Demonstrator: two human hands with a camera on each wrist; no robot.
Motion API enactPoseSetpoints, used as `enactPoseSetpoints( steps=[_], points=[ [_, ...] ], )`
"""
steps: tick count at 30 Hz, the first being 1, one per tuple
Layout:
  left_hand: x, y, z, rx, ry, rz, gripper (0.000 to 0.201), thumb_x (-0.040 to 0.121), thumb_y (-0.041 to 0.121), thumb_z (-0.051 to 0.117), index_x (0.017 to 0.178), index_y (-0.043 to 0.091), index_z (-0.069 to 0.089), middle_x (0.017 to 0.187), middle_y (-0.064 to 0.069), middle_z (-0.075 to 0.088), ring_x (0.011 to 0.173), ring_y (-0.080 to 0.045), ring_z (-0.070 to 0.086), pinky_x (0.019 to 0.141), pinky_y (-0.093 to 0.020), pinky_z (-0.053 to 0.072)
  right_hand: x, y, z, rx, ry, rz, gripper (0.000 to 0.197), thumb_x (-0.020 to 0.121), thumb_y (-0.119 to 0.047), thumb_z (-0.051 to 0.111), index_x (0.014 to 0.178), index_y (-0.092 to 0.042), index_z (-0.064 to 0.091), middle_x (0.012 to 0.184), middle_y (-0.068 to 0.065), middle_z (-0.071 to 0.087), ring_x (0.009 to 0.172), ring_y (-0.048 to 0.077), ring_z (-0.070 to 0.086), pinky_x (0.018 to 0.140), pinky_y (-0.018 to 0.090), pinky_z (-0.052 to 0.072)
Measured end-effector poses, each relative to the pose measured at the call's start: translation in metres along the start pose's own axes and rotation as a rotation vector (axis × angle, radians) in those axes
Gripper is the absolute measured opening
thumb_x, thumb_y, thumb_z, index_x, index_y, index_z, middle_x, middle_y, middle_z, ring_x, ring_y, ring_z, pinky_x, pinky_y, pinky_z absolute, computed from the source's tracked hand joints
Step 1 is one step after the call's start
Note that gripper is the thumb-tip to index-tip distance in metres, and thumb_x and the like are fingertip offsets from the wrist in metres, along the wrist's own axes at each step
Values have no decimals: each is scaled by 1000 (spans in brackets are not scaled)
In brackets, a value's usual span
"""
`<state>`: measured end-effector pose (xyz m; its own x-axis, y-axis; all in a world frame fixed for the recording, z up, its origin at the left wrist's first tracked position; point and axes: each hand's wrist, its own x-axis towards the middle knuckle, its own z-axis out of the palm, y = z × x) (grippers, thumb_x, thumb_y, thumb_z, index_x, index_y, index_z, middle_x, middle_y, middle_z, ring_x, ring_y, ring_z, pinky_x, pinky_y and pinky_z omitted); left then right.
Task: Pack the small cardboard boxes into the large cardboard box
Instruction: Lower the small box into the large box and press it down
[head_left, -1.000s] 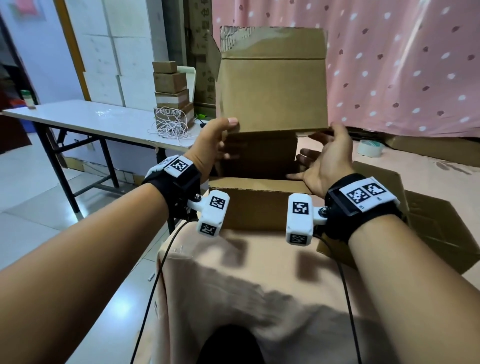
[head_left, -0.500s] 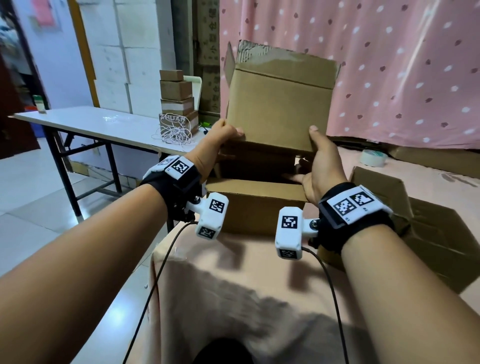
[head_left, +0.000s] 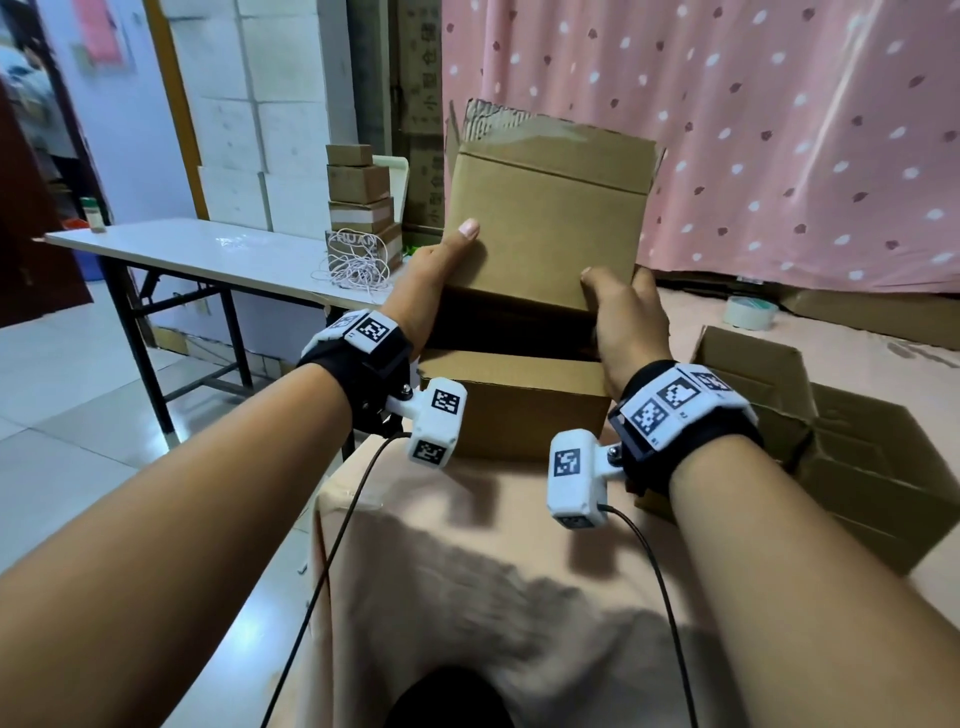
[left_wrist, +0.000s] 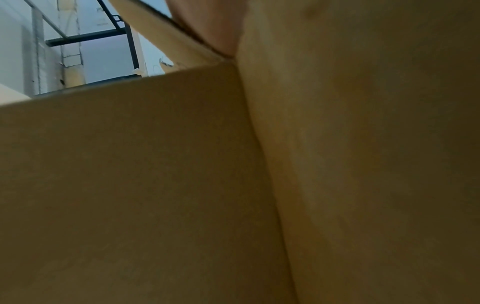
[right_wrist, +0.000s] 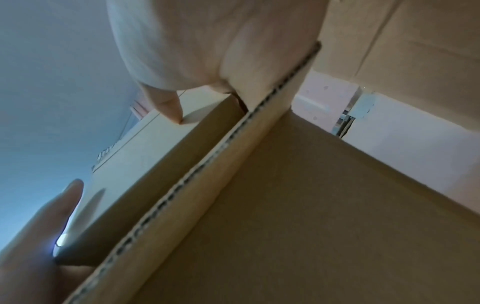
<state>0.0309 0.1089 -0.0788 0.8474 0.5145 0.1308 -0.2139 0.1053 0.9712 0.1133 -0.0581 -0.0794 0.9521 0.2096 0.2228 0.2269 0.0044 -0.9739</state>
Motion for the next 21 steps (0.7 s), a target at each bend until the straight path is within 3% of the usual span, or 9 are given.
enactPoseSetpoints(
  steps=[3, 6, 9, 12, 15, 18, 21],
  points=[
    [6, -5, -4, -46, -16, -72, 95, 54, 71, 84, 129, 18, 60, 129, -21, 66, 112, -46, 67, 103, -63, 46, -1, -1, -2, 51, 18, 6, 81, 71, -59, 58, 145, -29, 45, 145, 1, 54, 142, 31, 39, 116, 51, 35],
    [1, -4, -3, -47, -32, -45, 71, 66, 62, 80, 117, 13, 70, 126, -26, 66, 115, -47, 65, 104, -65, 44, -1, -1, -3, 82, 28, -4, 74, 88, -58, 56, 151, -23, 40, 152, 1, 48, 145, 27, 37, 118, 43, 30],
    [-2, -1, -1, -66, -29, -17, 48, 72, 53, 73, 102, 16, 77, 104, -16, 73, 101, -38, 69, 101, -64, 48, 2, 1, -4, 62, 27, 11, 70, 94, -59, 50, 153, -23, 38, 155, 2, 45, 145, 26, 37, 117, 43, 30],
    [-2, -4, -1, -84, 0, -51, 58, 68, 53, 74, 112, 16, 71, 99, -11, 71, 96, -34, 69, 100, -64, 47, 2, 1, -4, 59, 22, 31, 70, 96, -59, 46, 155, -23, 35, 157, 3, 42, 147, 27, 33, 115, 43, 29],
    [0, -4, -1, -88, 8, -56, 43, 69, 50, 71, 99, 19, 73, 91, -10, 69, 92, -33, 66, 102, -65, 44, 4, 1, -4, 58, 5, 3, 62, 99, -57, 42, 151, -24, 38, 154, 5, 43, 147, 26, 31, 107, 37, 28],
    [3, -4, -3, -60, 49, -75, 44, 60, 52, 72, 91, 22, 73, 88, -9, 67, 91, -32, 66, 102, -66, 42, 4, -2, -1, 65, -34, 23, 82, 83, -73, 43, 152, -30, 39, 158, -4, 42, 151, 23, 27, 122, 47, 22],
    [5, -5, -5, -42, 68, -81, 42, 60, 53, 71, 90, 23, 73, 86, -7, 68, 90, -31, 66, 102, -64, 44, 34, 16, -1, 96, -51, 70, 95, 61, -86, 45, 145, -41, 46, 154, -12, 47, 152, 24, 26, 122, 55, 17]
  ],
)
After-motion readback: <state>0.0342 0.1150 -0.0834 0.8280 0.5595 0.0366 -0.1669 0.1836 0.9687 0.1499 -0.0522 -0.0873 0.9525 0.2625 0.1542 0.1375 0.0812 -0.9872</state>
